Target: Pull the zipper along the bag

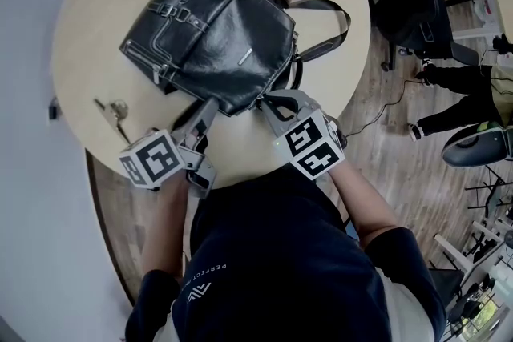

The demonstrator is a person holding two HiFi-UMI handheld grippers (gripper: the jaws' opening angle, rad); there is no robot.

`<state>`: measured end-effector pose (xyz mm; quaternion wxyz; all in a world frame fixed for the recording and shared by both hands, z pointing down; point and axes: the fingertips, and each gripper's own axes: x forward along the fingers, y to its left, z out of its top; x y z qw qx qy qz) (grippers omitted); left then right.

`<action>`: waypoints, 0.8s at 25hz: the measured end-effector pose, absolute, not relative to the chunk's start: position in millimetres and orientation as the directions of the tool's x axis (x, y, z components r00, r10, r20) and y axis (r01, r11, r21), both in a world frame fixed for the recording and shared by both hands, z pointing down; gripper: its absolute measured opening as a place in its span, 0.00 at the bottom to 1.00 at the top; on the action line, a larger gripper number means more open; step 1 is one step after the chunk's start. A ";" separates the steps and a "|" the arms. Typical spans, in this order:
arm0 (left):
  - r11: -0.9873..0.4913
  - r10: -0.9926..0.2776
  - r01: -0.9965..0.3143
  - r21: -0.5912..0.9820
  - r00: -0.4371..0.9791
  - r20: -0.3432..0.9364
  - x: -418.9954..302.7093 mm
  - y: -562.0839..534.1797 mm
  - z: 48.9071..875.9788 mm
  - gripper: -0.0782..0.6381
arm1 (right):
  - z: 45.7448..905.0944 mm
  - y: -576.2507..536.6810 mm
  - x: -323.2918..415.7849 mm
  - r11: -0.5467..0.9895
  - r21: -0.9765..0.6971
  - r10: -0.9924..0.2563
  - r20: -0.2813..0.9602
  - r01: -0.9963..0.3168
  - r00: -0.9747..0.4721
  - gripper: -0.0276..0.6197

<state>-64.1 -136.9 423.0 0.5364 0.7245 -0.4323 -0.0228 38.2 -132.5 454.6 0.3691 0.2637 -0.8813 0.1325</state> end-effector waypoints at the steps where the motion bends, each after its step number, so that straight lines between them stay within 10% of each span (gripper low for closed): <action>1: -0.046 -0.650 -0.609 0.792 0.620 0.439 -65.0 -136.8 423.5 0.27 | 455.0 -132.7 38.1 0.825 -0.038 -0.368 0.720 -0.564 -0.588 0.07; 20: -0.054 -0.674 -0.578 0.814 0.622 0.398 -65.4 -134.6 418.7 0.19 | 443.6 -138.0 50.5 0.791 0.047 -0.452 0.716 -0.610 -0.532 0.07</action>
